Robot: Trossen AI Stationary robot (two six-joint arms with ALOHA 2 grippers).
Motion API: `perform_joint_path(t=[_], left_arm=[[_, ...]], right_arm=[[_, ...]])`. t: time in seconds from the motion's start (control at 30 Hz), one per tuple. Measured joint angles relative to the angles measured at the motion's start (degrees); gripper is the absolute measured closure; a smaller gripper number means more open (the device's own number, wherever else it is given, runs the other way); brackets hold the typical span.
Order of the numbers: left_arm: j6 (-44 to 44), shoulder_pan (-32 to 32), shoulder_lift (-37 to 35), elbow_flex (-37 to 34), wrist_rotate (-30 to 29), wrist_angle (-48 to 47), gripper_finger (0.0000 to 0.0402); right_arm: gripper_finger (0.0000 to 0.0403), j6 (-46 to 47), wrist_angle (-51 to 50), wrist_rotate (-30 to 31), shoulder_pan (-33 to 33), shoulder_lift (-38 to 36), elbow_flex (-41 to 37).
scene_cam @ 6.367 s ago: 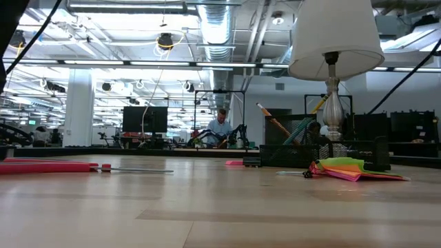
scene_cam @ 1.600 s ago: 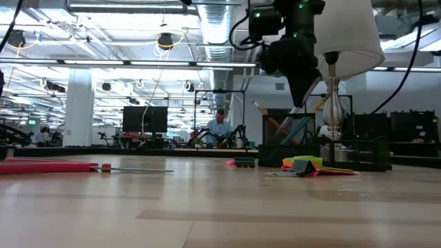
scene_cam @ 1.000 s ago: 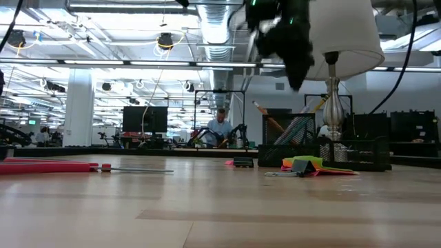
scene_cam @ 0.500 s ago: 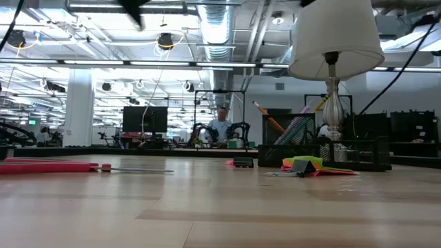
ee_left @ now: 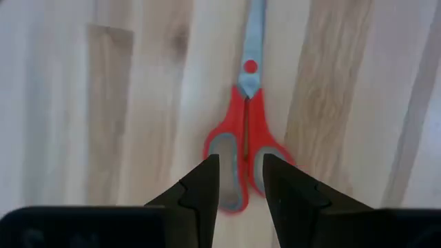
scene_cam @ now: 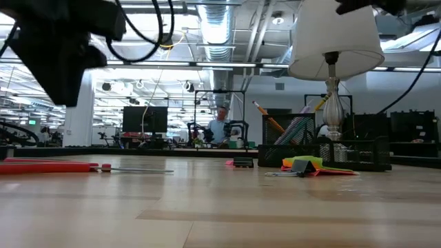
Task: Pick and place office supplies into organizer
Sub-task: Put the scissors into the desk organizer
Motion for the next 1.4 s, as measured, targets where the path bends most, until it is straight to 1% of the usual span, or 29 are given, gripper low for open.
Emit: perform_joint_path(t=[0.07,0.17,0.27,0.37,0.47,0.53,0.67,0.87,0.97,1.13,1.27,1.4], left_arm=[[0.09,0.03,-0.03,-2.56,0.1,2.87,0.0297],[-0.02,0.62,-0.03,-6.69,0.06,3.46,0.0297],[-0.61,1.97,-0.13,-10.8,0.64,5.2,0.0297],[0.35,3.91,-0.23,-14.08,2.64,10.72,0.0297],[2.58,6.06,-0.23,-16.05,6.15,17.13,0.0297],[3.7,7.24,-0.23,-16.55,7.46,18.77,0.0297],[5.06,8.48,-0.23,-16.6,7.4,18.66,0.0297],[4.6,8.55,1.59,-16.64,7.0,18.53,0.0297],[4.45,8.52,1.48,-16.63,5.65,17.89,0.0297],[5.05,8.7,1.54,-16.64,6.04,18.6,0.0297],[3.24,8.44,2.94,-16.42,6.1,18.78,0.0297],[3.17,8.11,5.69,-15.98,5.94,18.64,0.0299]], right_arm=[[0.0294,1.59,2.47,0.83,2.44,1.87,-1.46],[0.0294,4.14,5.46,2.57,5.22,4.8,-2.8],[0.0294,8.06,5.88,3.31,7.25,7.78,-2.97],[0.0294,10.61,5.91,3.42,8.45,10.33,-2.96],[0.0294,12.57,5.92,3.45,8.89,11.78,-2.97],[0.0294,13.77,5.82,3.39,8.86,12.31,-2.97],[0.0294,13.9,6.76,3.4,8.85,13.02,-2.96],[0.0294,13.47,8.23,3.15,8.86,14.14,-3.01],[0.0294,13.48,9.24,3.33,8.59,15.04,-2.87],[0.0294,13.42,9.71,2.87,8.47,16.23,-2.9],[0.0294,13.44,10.91,2.29,8.41,17.74,-2.9],[0.0294,13.88,14.39,2.03,9.18,18.72,-2.99]])
